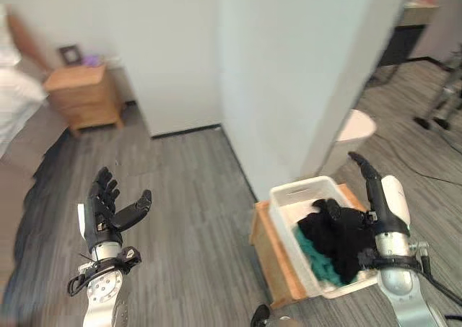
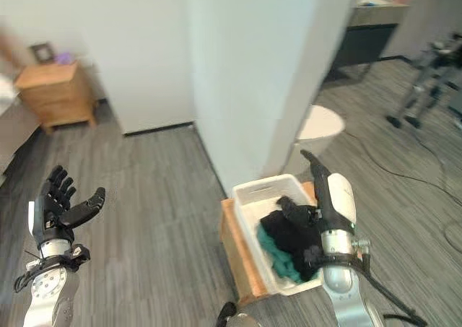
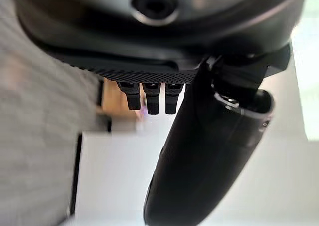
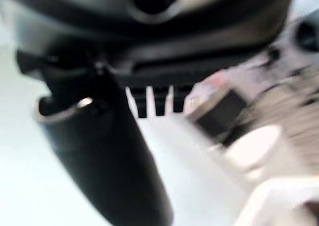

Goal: Pick up bed clothes into laundry basket.

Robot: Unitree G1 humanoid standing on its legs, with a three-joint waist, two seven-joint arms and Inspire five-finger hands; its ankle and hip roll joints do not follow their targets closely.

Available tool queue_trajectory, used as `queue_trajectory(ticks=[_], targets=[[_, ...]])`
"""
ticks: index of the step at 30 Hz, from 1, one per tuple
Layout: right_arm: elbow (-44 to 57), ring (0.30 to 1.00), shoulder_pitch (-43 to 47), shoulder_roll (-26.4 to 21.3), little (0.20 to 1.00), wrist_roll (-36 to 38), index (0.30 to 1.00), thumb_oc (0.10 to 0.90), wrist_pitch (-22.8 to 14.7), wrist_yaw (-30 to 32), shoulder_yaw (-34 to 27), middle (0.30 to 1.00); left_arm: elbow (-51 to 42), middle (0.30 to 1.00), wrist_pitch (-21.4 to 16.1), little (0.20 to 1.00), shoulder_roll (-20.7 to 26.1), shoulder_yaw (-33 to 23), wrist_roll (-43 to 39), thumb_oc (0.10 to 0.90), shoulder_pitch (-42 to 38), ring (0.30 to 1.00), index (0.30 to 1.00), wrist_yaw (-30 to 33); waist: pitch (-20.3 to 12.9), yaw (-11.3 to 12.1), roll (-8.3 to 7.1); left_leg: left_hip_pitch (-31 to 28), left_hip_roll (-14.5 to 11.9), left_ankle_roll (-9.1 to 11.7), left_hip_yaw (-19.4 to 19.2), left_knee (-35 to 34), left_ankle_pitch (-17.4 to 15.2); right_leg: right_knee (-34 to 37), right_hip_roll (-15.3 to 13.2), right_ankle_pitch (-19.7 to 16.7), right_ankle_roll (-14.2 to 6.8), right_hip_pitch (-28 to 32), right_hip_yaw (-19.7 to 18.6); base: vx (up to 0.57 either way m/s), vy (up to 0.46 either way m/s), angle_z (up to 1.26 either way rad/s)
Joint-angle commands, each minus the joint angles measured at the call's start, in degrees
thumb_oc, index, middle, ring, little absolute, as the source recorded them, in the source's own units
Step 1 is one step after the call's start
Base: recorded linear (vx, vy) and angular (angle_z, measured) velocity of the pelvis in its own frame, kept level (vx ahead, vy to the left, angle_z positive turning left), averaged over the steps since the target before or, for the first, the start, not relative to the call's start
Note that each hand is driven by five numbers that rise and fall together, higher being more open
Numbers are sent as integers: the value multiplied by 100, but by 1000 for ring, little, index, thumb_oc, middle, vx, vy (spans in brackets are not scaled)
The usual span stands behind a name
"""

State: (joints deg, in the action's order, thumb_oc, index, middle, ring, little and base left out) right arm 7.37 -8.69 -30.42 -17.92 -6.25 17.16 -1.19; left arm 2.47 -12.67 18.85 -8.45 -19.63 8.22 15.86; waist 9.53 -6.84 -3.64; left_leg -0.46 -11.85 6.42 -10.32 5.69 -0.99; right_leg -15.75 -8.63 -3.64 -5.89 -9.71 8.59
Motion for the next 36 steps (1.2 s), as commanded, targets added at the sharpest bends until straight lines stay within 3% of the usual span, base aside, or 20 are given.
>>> queue_trajectory(ticks=[1,3,5,9,12,14,16,17,22,23,25,28,29,30,32,33,36], targets=[[147,900,1092,148,900,-92,900,800,-322,193,-312,900,-617,900,-582,900,814,-187,111,800,-392,900,900,-56,91,222,-260,-518,81,-56,42,-514,-583,1354,60,233,-686,302,-1238,-69,81,92],[192,900,1237,158,900,-102,900,800,-304,219,-360,900,-610,900,-589,900,860,-141,127,800,-519,900,900,18,48,214,-312,-431,221,-159,90,-574,-469,1188,-128,170,-626,443,-1408,-121,98,57],[316,900,1330,200,900,-117,900,800,-296,228,-367,900,-595,900,-611,900,857,-135,103,800,-634,900,900,164,-14,205,-303,-350,366,-214,204,-734,-358,1073,-125,250,-603,583,-1510,-100,124,60],[392,900,1520,177,900,-241,900,800,-292,258,-206,900,-526,900,-564,900,757,-178,219,800,-539,900,900,337,-163,268,-249,-297,568,-255,395,-1026,-244,1181,144,501,-549,868,-1595,95,125,86],[454,900,1720,116,900,-208,900,800,-335,246,-33,900,-520,900,-584,900,716,-220,287,800,-484,900,900,435,-60,336,-173,-327,700,-239,583,-1069,-226,1198,544,707,-471,597,-1653,181,120,64],[501,900,1834,36,900,-166,900,800,-348,243,79,900,-516,900,-657,900,656,-216,218,800,-552,900,900,515,113,413,-146,-365,855,-234,815,-1069,-291,1298,842,700,-399,278,-1496,152,62,61],[483,900,1900,-34,900,-106,900,800,-353,222,163,900,-488,900,-689,900,610,-175,147,800,-605,900,900,559,182,396,-115,-382,918,-250,893,-1069,-372,1465,854,649,-412,214,-1228,301,-55,107],[519,900,2049,-175,900,90,900,800,-335,190,201,900,-515,900,-713,900,527,-178,136,800,-640,900,900,492,30,204,-261,-613,962,-232,646,-1060,-600,1798,671,405,-447,410,-893,437,-167,212],[548,900,1912,-222,900,217,900,800,-378,99,180,900,-520,900,-732,900,387,-143,-66,800,-611,900,900,344,31,151,-285,-543,962,-128,527,-415,-773,1886,616,396,-331,688,-907,251,-107,138],[516,900,1895,-254,900,291,900,800,-397,144,142,900,-479,900,-761,900,357,-42,-193,800,-714,900,900,300,141,160,-290,-97,966,-52,510,286,-933,1908,562,532,-223,857,-896,150,-93,124],[498,900,1881,-261,900,326,900,800,-397,147,126,900,-454,900,-753,900,348,-17,-240,800,-748,900,900,287,152,165,-289,77,950,-22,482,545,-983,1890,528,599,-170,903,-934,34,-29,152],[510,900,1859,-282,900,382,900,800,-326,182,73,900,-388,900,-725,900,409,-7,-278,800,-705,900,900,254,189,221,-296,387,791,74,480,1040,-960,1834,396,650,-120,977,-1009,-6,72,163],[558,900,1769,-154,900,588,900,800,-337,133,155,900,-382,900,-427,900,539,42,126,800,-416,900,900,260,231,385,-158,508,489,188,622,1197,-831,1862,157,646,-182,1146,-781,-49,130,192],[555,900,1773,-151,900,589,900,800,-340,135,156,900,-388,900,-423,900,540,39,128,800,-415,900,900,260,223,366,-174,529,508,187,638,1170,-776,1867,143,618,-181,1126,-764,-9,219,215],[445,900,1528,-112,900,770,900,800,-321,87,106,900,-209,900,-258,900,624,-5,170,800,-332,900,900,104,178,470,-26,415,266,241,715,635,-460,1901,18,627,-303,1203,-550,37,229,136],[402,900,1210,-164,900,977,900,800,-235,28,-204,900,-96,900,-188,900,604,141,-9,800,-341,900,900,-71,111,432,54,442,159,242,786,42,-252,1845,-40,729,-333,1237,-495,63,197,142],[363,900,864,-274,900,1205,900,800,-162,-32,-694,900,-201,900,-161,900,656,271,-140,800,-403,900,900,-318,-65,336,133,330,213,222,829,-471,-97,1804,-97,747,-388,1225,-467,165,224,140]])
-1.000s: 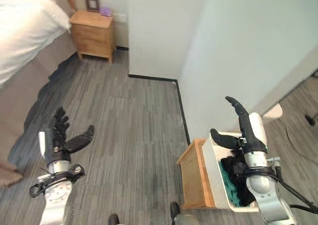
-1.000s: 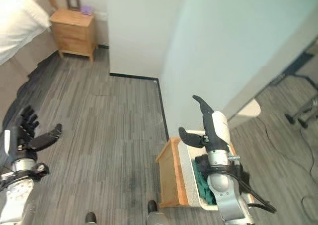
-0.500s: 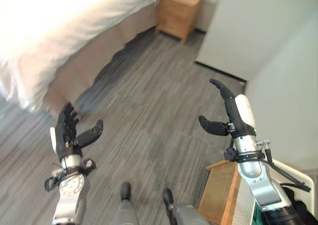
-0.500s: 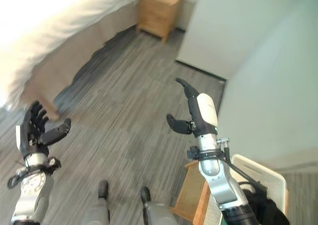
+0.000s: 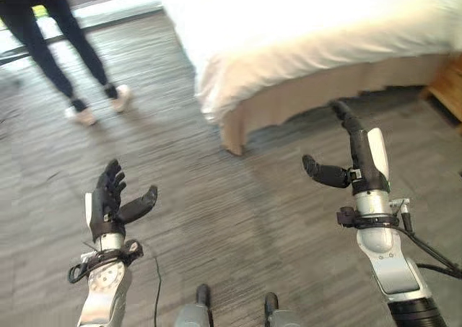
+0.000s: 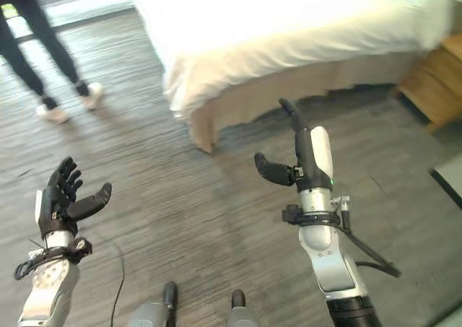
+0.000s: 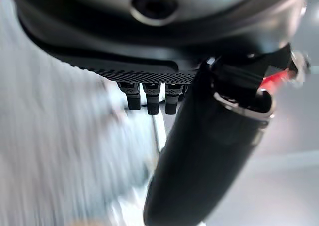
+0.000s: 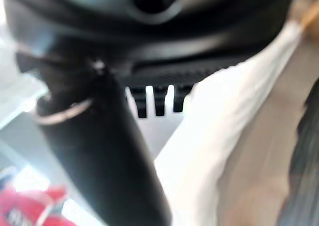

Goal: Pick up bed clothes into laundry basket.

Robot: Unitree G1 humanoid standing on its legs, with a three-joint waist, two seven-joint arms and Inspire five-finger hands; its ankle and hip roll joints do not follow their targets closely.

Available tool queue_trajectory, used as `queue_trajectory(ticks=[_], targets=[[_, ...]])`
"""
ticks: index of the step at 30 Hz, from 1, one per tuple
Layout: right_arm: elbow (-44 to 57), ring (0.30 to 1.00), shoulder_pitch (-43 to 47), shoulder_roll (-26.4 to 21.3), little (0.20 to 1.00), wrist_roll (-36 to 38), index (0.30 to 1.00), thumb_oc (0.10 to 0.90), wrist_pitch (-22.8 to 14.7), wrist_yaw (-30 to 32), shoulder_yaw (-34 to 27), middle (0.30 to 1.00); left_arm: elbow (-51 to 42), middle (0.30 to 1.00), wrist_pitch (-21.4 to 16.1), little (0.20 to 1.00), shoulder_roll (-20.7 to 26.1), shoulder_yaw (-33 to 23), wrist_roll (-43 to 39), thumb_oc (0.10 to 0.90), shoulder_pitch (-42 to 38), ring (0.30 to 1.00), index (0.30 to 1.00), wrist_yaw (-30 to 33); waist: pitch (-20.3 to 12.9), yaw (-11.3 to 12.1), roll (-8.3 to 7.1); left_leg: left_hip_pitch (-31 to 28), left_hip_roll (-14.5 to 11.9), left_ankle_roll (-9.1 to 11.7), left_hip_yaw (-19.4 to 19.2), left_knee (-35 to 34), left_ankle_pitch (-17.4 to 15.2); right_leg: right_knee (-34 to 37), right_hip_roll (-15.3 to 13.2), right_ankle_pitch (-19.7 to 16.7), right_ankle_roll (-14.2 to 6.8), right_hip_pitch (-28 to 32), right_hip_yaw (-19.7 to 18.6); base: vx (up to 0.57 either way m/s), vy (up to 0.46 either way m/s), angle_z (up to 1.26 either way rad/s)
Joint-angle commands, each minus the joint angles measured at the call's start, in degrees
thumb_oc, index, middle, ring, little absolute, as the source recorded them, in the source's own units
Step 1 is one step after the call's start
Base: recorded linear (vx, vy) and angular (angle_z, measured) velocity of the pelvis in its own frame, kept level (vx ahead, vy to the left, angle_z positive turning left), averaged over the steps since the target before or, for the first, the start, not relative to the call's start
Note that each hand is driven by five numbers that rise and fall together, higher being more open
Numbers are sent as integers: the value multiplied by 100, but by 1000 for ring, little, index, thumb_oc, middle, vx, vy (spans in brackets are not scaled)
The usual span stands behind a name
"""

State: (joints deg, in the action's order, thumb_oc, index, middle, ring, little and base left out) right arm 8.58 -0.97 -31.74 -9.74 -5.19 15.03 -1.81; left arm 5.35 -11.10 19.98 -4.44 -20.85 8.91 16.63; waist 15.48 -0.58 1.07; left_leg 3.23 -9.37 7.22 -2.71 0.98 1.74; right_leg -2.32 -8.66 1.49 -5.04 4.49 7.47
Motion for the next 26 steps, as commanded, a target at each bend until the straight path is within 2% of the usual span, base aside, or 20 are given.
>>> queue_trajectory(ticks=[1,2,3,6,11,17,26], targets=[[197,900,-56,-52,900,548,900,800,-237,148,-773,900,-564,900,-262,900,567,84,36,800,-681,900,900,-401,-763,-369,-342,-88,73,103,66,-203,-318,472,-133,227,-498,-191,-393,128,198,86],[197,900,-56,-52,900,548,900,800,-237,148,-773,900,-564,900,-262,900,567,84,36,800,-681,900,900,-401,-763,-369,-342,-88,73,103,66,-203,-318,472,-133,227,-498,-191,-393,155,255,71],[134,900,-158,223,900,879,900,800,-314,82,-869,900,-456,900,-208,900,649,102,176,800,-666,900,900,-504,-853,-369,-306,-205,234,31,96,-479,-250,474,-208,120,-574,-245,-472,118,226,28],[-116,900,-233,564,900,1116,900,800,-391,19,-793,900,-627,900,-162,900,626,77,329,800,-744,900,900,-408,-955,-275,-311,-274,381,-83,150,-598,-352,564,-260,-13,-663,-324,-598,85,199,8],[-570,900,-242,771,900,1276,900,800,-439,67,-614,900,-473,900,-44,900,502,268,714,800,-809,900,900,-425,-1063,-33,-387,-406,485,-218,114,-598,-487,703,-292,-198,-774,-392,-616,41,106,-1],[-727,900,-425,882,900,1305,900,800,-428,-1,-475,900,-436,900,-32,900,359,394,731,800,-633,900,900,-522,-1138,94,-378,-568,481,-251,64,-598,-554,732,-267,-194,-790,-332,-605,37,51,-1],[-799,900,-478,870,900,1275,900,800,-472,68,-360,900,-367,900,-37,900,277,490,768,800,-566,900,900,-493,-1157,150,-338,-662,448,-218,36,-598,-554,732,-237,-166,-786,-293,-518,5,5,-4]])
